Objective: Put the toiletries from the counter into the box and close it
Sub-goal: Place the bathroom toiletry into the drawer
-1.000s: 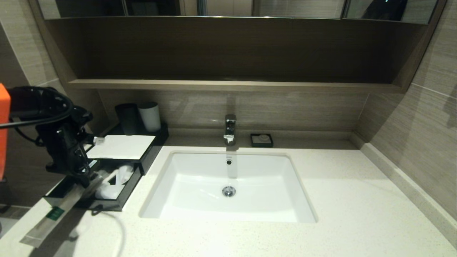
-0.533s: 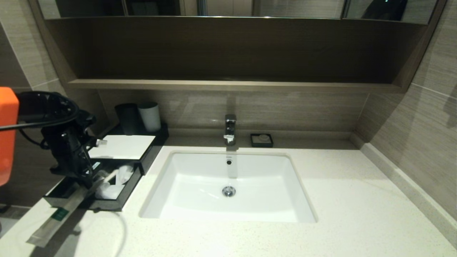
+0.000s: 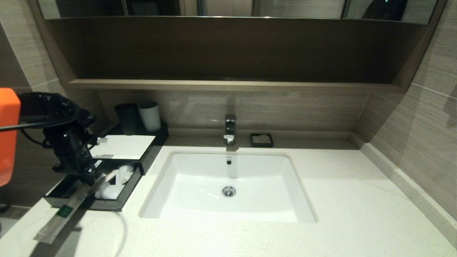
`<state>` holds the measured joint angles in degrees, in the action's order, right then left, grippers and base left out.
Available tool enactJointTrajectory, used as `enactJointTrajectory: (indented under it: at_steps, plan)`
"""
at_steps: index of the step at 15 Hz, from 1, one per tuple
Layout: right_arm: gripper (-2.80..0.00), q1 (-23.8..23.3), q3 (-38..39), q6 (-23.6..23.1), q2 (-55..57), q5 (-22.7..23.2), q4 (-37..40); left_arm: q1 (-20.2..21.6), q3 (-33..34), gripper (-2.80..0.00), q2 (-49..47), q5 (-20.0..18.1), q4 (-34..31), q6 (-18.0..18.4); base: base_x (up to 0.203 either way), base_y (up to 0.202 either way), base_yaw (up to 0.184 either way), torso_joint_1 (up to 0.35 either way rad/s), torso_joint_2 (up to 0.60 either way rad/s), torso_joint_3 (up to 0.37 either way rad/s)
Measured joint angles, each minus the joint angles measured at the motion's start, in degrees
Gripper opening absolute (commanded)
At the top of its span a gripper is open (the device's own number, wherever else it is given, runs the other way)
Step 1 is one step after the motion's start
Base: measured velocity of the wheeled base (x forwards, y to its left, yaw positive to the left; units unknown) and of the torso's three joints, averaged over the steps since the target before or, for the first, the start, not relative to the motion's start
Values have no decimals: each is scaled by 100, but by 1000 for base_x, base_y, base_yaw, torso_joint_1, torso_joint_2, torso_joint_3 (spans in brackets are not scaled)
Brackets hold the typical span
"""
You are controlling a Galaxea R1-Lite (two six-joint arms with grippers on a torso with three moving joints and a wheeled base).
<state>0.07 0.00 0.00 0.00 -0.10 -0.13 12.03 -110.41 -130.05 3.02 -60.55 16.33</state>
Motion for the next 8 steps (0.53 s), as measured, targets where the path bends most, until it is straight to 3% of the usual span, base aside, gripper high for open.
enactJointTrajectory:
  at_steps: [8]
  plan:
    - [-280, 0, 0, 0, 0, -1, -2, -107, 0, -280, -49, 3, 226, -149, 0, 0, 0, 0, 0, 0]
